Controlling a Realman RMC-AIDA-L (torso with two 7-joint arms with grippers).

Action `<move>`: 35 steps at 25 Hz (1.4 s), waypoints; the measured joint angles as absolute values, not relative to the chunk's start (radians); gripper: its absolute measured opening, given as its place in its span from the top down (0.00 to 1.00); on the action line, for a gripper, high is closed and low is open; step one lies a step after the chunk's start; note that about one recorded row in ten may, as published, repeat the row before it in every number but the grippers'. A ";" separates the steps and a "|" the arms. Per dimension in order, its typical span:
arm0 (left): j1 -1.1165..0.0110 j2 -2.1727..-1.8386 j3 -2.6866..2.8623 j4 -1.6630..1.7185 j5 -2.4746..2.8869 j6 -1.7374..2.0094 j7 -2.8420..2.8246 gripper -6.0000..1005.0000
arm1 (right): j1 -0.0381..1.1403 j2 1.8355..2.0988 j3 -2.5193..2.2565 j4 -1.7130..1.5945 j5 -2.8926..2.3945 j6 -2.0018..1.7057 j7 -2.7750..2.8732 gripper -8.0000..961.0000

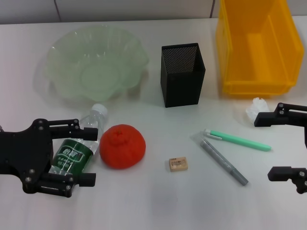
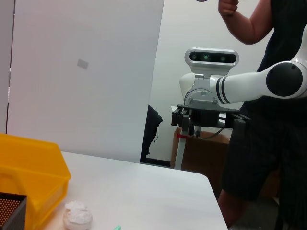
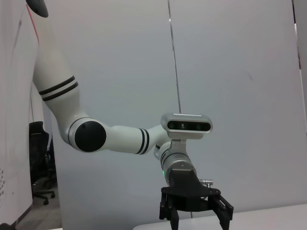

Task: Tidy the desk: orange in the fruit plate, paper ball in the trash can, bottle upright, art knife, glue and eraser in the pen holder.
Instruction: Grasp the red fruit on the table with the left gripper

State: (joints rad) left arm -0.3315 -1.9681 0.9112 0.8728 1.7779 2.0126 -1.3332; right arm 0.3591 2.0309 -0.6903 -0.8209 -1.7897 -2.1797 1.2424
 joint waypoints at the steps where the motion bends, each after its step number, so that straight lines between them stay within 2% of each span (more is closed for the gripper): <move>1: -0.332 -1.968 0.911 0.873 1.778 2.013 -1.333 0.17 | 0.359 2.031 -0.690 -0.821 -1.790 -2.180 1.242 0.14; 18: -0.332 -1.968 0.911 0.873 1.775 2.013 -1.337 0.17 | 0.367 2.036 -0.690 -0.821 -1.803 -2.176 1.242 0.14; 26: -0.379 -1.968 0.856 0.882 1.839 1.983 -1.425 0.17 | 0.374 2.037 -0.690 -0.817 -1.818 -2.163 1.235 0.15; 29: -0.414 -1.982 0.826 0.879 1.921 1.929 -1.454 0.17 | 0.380 2.037 -0.690 -0.807 -1.830 -2.154 1.219 0.15; 34: -0.476 -2.030 0.815 0.904 2.042 1.814 -1.496 0.18 | 0.383 2.037 -0.690 -0.792 -1.853 -2.094 1.217 0.15; 35: -0.476 -2.030 0.815 0.904 2.042 1.814 -1.496 0.19 | 0.384 2.037 -0.690 -0.786 -1.857 -2.075 1.217 0.15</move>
